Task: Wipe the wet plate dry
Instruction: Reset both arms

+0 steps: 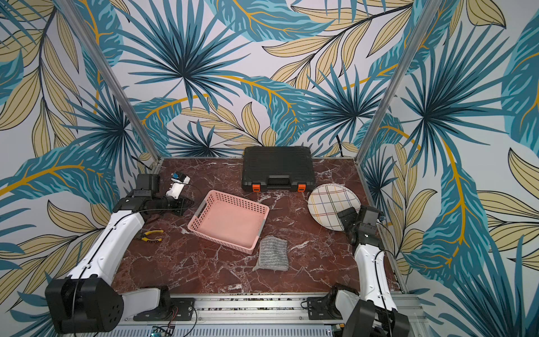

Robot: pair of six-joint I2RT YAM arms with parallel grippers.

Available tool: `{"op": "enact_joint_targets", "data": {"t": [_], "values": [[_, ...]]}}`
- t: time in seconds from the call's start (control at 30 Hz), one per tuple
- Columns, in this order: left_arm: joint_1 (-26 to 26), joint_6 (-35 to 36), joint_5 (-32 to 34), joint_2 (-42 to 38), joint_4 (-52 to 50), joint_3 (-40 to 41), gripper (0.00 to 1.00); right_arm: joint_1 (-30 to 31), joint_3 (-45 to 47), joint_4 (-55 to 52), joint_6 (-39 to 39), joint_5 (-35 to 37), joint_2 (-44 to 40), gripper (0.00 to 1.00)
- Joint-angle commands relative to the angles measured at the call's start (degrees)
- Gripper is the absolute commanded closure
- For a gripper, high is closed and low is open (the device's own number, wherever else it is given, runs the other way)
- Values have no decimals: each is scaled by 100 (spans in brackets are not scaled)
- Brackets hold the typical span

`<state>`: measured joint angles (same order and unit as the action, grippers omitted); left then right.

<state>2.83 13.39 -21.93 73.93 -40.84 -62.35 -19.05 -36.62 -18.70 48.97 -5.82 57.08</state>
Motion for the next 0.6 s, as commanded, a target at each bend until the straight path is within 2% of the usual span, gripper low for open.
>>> {"op": "enact_joint_targets", "data": {"t": [0.0,0.1,0.2,0.4,0.57], "values": [[38,109,1531,524,53,-306,96,470,-301,-380,-604,-122,-63,8],[2,29,2089,984,61,-309,96,1106,-371,-436,-909,299,-78,8],[-96,-8,2168,1290,240,-98,97,1479,-241,-90,-1070,264,-137,8],[-468,302,1371,1263,605,545,94,1675,210,1032,-1246,-117,-452,8],[-713,706,459,1178,571,951,92,1715,159,1349,-1305,-340,-373,8]]}}
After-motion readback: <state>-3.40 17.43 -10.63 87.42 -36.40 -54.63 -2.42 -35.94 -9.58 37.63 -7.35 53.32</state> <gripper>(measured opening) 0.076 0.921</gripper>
